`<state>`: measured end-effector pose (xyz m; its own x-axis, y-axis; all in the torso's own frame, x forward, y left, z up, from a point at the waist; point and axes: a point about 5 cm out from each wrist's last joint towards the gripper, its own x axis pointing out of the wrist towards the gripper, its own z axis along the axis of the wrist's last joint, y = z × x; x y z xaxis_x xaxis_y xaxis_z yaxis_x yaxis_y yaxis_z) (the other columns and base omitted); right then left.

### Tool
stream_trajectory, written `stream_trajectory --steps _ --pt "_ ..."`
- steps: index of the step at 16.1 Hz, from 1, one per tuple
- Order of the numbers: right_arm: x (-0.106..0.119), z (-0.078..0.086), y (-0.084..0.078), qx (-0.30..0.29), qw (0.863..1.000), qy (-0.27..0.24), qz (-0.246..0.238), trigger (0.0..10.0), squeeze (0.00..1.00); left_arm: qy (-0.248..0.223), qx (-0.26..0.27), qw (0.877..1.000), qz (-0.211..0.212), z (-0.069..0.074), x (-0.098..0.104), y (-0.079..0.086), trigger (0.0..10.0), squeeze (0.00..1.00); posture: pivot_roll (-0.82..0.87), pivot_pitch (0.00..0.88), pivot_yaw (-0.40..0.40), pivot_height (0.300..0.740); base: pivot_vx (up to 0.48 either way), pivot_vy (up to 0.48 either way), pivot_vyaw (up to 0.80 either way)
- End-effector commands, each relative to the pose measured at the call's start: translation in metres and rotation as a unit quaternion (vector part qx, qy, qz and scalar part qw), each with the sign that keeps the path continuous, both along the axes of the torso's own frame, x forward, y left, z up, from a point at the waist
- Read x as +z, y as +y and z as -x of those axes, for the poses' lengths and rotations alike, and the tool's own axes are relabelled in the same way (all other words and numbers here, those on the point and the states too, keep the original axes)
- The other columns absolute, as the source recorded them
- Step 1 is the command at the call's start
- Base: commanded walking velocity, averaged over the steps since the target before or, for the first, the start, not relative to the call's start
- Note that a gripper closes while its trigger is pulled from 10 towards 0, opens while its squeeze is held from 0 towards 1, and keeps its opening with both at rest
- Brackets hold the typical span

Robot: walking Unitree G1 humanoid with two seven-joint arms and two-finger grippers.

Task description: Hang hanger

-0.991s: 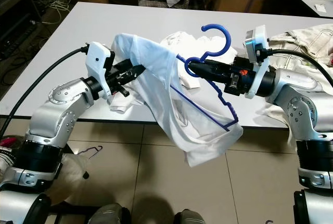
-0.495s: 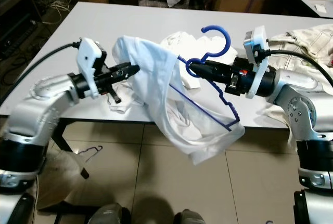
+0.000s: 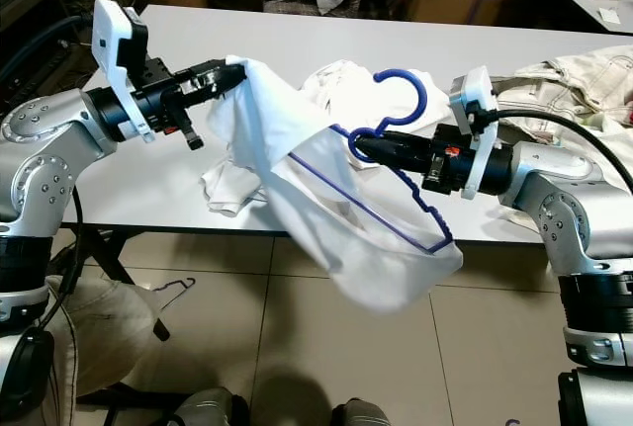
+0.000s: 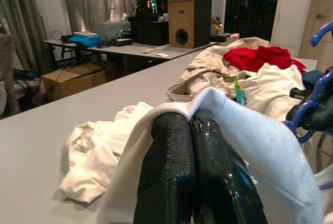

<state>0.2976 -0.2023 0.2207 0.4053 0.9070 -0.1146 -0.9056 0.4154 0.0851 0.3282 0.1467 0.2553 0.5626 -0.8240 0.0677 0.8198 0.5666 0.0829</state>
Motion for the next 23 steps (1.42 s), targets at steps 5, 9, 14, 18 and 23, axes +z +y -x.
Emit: stream_trajectory --steps 5,9,14,18,23 --pt "0.002 0.009 0.004 0.031 0.999 -0.010 0.026 10.0 0.00 -0.013 0.019 0.999 0.032 -0.009 0.019 0.002 0.0 0.00 -0.09 0.000 0.018 0.740 0.000 0.000 0.00" --pt "-0.008 0.007 0.010 0.007 0.994 -0.039 0.104 10.0 0.00 0.030 0.013 0.999 0.021 -0.012 0.014 -0.005 0.0 0.00 -0.09 0.000 0.023 0.740 0.000 0.000 0.00" --pt "0.004 0.022 0.012 0.015 0.989 -0.077 0.129 10.0 0.00 0.075 0.151 0.981 -0.094 -0.032 -0.008 0.021 0.0 0.00 -0.09 0.000 0.036 0.740 0.000 0.000 0.00" --pt "0.004 0.029 0.007 0.015 0.986 -0.079 0.147 10.0 0.00 0.077 0.176 0.977 -0.090 -0.036 -0.004 0.025 0.0 0.00 -0.10 0.000 0.041 0.740 0.000 0.000 0.00" --pt "0.007 0.013 0.006 -0.045 0.982 -0.106 0.150 10.0 0.00 0.081 0.135 0.983 -0.099 -0.030 -0.006 0.018 0.0 0.00 -0.09 0.000 0.035 0.740 0.000 0.000 0.00"
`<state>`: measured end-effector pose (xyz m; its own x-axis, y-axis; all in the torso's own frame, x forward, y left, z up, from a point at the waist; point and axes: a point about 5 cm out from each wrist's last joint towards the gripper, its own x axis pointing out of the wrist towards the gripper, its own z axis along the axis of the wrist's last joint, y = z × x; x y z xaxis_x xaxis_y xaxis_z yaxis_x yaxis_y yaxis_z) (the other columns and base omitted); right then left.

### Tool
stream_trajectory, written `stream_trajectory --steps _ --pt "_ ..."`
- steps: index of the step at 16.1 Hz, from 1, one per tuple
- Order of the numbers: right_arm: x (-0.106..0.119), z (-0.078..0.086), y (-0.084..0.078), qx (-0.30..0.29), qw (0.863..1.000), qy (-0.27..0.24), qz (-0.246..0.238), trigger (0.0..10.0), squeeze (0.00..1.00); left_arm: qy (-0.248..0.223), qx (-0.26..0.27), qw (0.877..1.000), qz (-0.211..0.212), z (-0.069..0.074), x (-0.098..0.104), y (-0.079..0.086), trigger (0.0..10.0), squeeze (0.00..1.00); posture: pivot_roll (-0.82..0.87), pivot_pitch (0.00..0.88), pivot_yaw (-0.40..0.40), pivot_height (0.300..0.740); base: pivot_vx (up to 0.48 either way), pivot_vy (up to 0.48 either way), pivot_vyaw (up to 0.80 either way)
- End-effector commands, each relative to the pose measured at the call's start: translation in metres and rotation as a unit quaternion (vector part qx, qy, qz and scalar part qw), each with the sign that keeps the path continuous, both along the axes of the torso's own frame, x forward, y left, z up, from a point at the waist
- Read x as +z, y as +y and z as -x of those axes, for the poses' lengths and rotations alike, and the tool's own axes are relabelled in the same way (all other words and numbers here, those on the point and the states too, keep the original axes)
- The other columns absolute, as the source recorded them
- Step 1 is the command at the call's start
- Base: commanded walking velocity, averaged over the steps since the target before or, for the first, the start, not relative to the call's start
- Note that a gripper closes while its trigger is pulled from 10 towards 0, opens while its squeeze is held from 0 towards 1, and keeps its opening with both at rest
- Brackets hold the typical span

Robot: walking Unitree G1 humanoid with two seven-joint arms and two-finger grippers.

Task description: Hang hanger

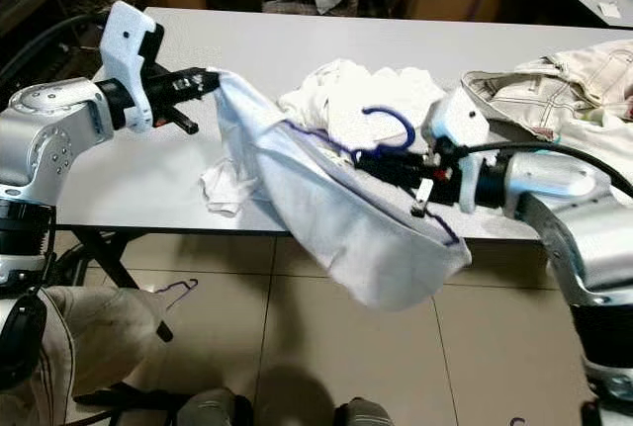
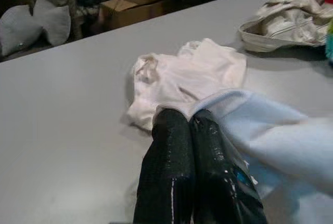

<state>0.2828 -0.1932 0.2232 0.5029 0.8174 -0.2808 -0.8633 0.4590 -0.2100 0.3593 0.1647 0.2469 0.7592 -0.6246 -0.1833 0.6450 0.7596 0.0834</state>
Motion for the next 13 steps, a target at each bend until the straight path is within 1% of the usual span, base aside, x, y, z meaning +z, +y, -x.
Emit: stream_trajectory --steps 1,2,3,4,5,6,7,8,9,11,12,13 --pt "0.003 -0.005 -0.001 -0.015 1.000 -0.020 0.013 10.0 0.00 -0.010 -0.013 1.000 0.019 0.002 0.007 -0.004 0.0 0.00 -0.09 0.000 0.032 0.740 0.000 0.000 0.00" --pt "0.002 -0.007 -0.001 -0.021 0.999 -0.029 0.023 10.0 0.00 -0.012 -0.019 0.999 0.041 0.002 0.011 -0.007 0.0 0.00 -0.09 0.000 0.031 0.740 0.000 0.000 0.00" --pt "-0.001 -0.015 0.002 -0.043 0.996 -0.061 0.056 10.0 0.00 -0.015 -0.043 0.995 0.089 0.006 0.022 -0.012 0.0 0.00 -0.09 0.000 0.028 0.740 0.000 0.000 0.00" --pt "0.000 -0.017 0.006 -0.038 0.996 -0.067 0.046 10.0 0.00 -0.018 -0.044 0.993 0.104 0.006 0.026 -0.013 0.0 0.00 -0.09 0.000 0.027 0.740 0.000 0.000 0.00" --pt "0.003 -0.016 0.011 -0.026 0.996 -0.073 0.033 10.0 0.00 -0.017 -0.041 0.993 0.110 0.005 0.027 -0.012 0.0 0.00 -0.09 0.000 0.025 0.740 0.000 0.000 0.00" --pt "0.012 -0.018 0.016 -0.033 0.995 -0.099 -0.001 10.0 0.00 -0.018 -0.036 0.994 0.105 0.004 0.027 -0.009 0.0 0.00 -0.09 0.000 0.023 0.740 0.000 0.000 0.00" --pt "0.020 -0.020 0.019 -0.039 0.992 -0.111 -0.037 10.0 0.00 -0.021 -0.023 0.995 0.092 0.003 0.026 -0.006 0.0 0.00 -0.09 0.000 0.022 0.740 0.000 0.000 0.00" --pt "0.022 -0.019 0.020 -0.030 0.992 -0.111 -0.043 10.0 0.00 -0.027 -0.002 0.997 0.078 0.001 0.023 -0.001 0.0 0.00 -0.09 0.000 0.020 0.740 0.000 0.000 0.00" --pt "0.018 -0.016 0.018 -0.018 0.995 -0.098 -0.028 10.0 0.00 -0.035 0.021 0.995 0.087 -0.002 0.025 0.003 0.0 0.00 -0.09 0.000 0.019 0.740 0.000 0.000 0.00" --pt "0.013 -0.012 0.014 -0.005 0.995 -0.093 -0.017 10.0 0.00 -0.045 0.046 0.995 0.080 -0.004 0.028 0.012 0.0 0.00 -0.09 0.000 0.016 0.740 0.000 0.000 0.00" --pt "0.014 -0.009 0.012 0.004 0.996 -0.087 -0.023 10.0 0.00 -0.047 0.062 0.996 0.053 -0.006 0.025 0.018 0.0 0.00 -0.09 0.000 0.016 0.740 0.000 0.000 0.00" --pt "0.014 -0.009 0.012 0.004 0.996 -0.088 -0.026 10.0 0.00 -0.043 0.060 0.996 0.057 -0.006 0.024 0.018 0.0 0.00 -0.10 0.000 0.016 0.740 0.000 0.000 0.00"
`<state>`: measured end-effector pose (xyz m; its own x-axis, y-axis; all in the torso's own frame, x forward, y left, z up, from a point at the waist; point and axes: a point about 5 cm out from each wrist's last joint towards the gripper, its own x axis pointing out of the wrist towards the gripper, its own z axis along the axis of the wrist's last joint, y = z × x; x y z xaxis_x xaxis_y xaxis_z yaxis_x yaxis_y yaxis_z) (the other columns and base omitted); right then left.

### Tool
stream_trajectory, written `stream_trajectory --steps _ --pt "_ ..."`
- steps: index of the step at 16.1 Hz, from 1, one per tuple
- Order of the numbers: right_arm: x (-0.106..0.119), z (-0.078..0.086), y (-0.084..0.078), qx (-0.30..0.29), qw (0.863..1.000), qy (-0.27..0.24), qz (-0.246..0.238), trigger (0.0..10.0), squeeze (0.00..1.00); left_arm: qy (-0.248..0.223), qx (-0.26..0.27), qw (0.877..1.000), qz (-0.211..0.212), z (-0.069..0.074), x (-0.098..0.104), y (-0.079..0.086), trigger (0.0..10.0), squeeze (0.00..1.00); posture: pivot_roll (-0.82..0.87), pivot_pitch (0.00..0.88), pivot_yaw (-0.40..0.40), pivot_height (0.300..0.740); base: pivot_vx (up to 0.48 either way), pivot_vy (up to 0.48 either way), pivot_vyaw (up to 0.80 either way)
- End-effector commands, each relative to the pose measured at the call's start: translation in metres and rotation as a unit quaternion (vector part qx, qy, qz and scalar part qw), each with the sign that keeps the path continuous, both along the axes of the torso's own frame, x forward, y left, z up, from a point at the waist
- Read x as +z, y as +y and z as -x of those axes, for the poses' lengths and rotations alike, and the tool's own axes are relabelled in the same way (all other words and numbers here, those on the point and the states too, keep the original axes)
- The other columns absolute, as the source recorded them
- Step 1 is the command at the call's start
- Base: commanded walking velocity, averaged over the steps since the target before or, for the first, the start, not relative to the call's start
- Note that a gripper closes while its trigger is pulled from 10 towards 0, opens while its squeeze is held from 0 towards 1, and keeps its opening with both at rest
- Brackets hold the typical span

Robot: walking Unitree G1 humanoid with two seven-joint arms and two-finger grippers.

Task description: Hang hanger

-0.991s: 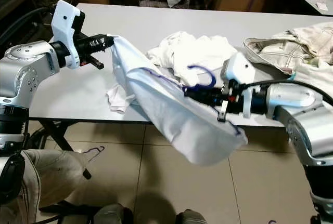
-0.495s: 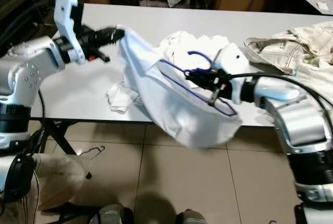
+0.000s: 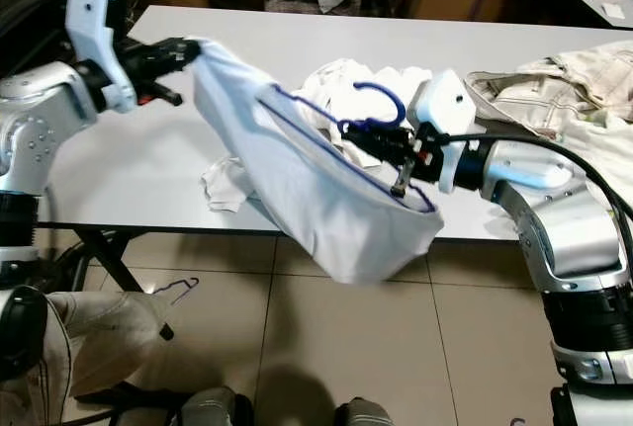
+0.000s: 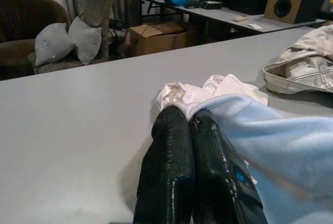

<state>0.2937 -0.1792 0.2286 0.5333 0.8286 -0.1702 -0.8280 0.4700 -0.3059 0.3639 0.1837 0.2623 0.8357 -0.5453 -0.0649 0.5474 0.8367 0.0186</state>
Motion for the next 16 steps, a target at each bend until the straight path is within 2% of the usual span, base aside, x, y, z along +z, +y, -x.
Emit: stream_trajectory --steps 1,3,4,5,6,7,12,16 --pt "0.010 0.002 -0.002 0.001 1.000 -0.019 -0.009 10.0 0.00 -0.012 -0.005 1.000 -0.003 0.000 0.006 -0.003 0.0 0.00 -0.10 0.000 0.017 0.740 0.000 0.000 0.00" --pt "0.011 0.001 -0.002 0.001 1.000 -0.017 -0.020 10.0 0.00 -0.001 -0.021 1.000 -0.008 0.002 0.000 -0.010 0.0 0.00 -0.10 0.000 0.017 0.740 0.000 0.000 0.00" --pt "0.012 0.002 -0.001 0.012 1.000 -0.010 -0.027 10.0 0.00 0.008 -0.017 0.999 -0.027 0.000 -0.008 -0.012 4.2 0.00 -0.10 0.000 0.017 0.740 0.000 0.000 0.00" --pt "0.011 0.003 0.000 0.019 0.999 -0.004 -0.027 10.0 0.00 0.008 -0.016 0.999 -0.029 -0.001 -0.010 -0.012 8.9 0.00 -0.10 0.000 0.017 0.740 0.000 0.000 0.00" --pt "0.008 0.006 0.000 0.026 1.000 0.007 -0.014 10.0 0.00 0.003 -0.021 1.000 -0.022 0.000 -0.007 -0.013 3.4 0.00 -0.10 0.000 0.017 0.740 0.000 0.000 0.00" --pt "0.004 0.007 -0.001 0.025 1.000 0.013 0.001 10.0 0.00 -0.005 -0.027 1.000 -0.009 0.000 -0.002 -0.015 0.0 0.00 -0.10 0.000 0.017 0.740 0.000 0.000 0.00" --pt "-0.004 0.000 -0.005 -0.013 0.999 0.019 0.029 10.0 0.00 -0.019 -0.043 0.999 -0.008 0.003 0.009 -0.014 0.0 0.00 -0.10 0.000 0.017 0.740 0.000 0.000 0.00" --pt "-0.008 -0.001 0.001 -0.003 0.998 0.025 0.050 10.0 0.00 -0.013 -0.084 0.996 0.010 0.007 0.014 -0.027 0.0 0.00 -0.09 0.000 0.016 0.740 0.000 0.000 0.00"
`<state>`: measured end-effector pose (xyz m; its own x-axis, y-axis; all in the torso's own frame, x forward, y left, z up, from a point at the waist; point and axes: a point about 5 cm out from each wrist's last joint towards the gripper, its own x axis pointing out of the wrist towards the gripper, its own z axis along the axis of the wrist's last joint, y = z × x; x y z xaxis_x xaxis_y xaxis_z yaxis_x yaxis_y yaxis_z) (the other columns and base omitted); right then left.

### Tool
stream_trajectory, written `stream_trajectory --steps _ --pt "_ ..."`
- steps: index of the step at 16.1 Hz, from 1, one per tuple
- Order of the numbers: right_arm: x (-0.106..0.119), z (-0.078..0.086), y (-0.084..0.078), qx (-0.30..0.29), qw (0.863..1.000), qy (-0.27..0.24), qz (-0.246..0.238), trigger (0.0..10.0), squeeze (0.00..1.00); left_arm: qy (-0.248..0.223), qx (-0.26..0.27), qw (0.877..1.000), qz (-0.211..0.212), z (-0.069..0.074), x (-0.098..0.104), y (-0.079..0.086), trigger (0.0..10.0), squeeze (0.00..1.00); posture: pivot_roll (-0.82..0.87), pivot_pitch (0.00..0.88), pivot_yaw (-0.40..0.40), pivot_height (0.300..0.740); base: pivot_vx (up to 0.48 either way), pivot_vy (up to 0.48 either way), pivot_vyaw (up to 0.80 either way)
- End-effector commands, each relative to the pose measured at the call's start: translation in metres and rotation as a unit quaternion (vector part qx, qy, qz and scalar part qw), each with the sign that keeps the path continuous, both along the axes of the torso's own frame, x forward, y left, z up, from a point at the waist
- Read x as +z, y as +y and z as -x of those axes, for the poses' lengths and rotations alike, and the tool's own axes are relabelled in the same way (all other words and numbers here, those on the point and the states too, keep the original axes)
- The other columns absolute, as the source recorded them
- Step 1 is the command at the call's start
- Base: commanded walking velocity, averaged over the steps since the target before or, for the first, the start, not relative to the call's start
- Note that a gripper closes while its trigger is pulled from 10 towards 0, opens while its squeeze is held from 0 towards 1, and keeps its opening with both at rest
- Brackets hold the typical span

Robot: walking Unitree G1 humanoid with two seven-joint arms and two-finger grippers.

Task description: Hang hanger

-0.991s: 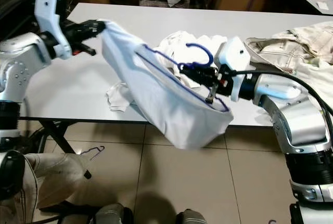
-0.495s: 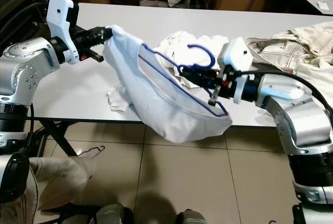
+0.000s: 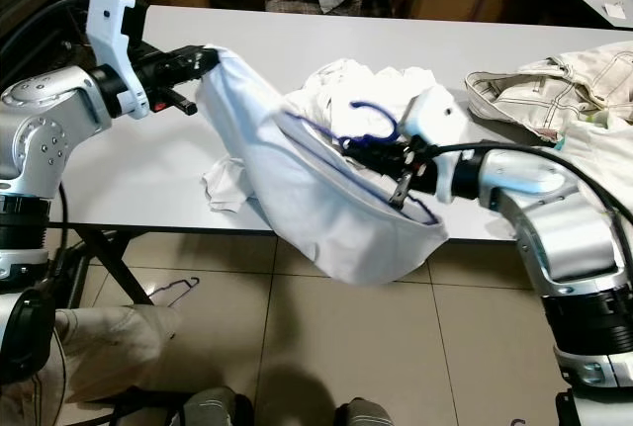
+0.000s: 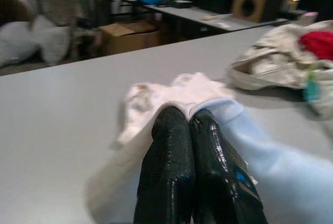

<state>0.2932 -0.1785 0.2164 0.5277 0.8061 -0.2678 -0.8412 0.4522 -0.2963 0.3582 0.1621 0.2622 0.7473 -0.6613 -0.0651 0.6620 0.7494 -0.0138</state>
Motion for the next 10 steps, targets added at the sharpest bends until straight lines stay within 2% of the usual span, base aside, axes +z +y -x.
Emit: stream_trajectory --steps 1,4,5,10 --pt "0.001 0.000 0.004 0.007 1.000 -0.001 0.011 10.0 0.00 -0.016 -0.030 0.999 0.011 0.004 0.014 -0.010 0.0 0.00 -0.09 0.000 0.021 0.740 0.000 0.000 0.00" --pt "0.000 -0.003 0.009 0.001 1.000 -0.007 0.008 10.0 0.00 -0.013 -0.035 0.999 0.030 0.004 0.018 -0.012 0.0 0.00 -0.09 0.000 0.022 0.740 0.000 0.000 0.00" --pt "0.001 -0.003 0.011 0.000 1.000 -0.010 0.004 10.0 0.00 -0.014 -0.022 1.000 0.015 0.001 0.016 -0.009 0.0 0.00 -0.09 0.000 0.022 0.740 0.000 0.000 0.00" --pt "0.004 0.007 0.021 0.055 0.998 0.001 -0.005 10.0 0.00 0.001 0.034 0.999 -0.004 -0.007 0.008 -0.001 0.0 0.00 -0.09 0.000 0.020 0.740 0.000 0.000 0.00"
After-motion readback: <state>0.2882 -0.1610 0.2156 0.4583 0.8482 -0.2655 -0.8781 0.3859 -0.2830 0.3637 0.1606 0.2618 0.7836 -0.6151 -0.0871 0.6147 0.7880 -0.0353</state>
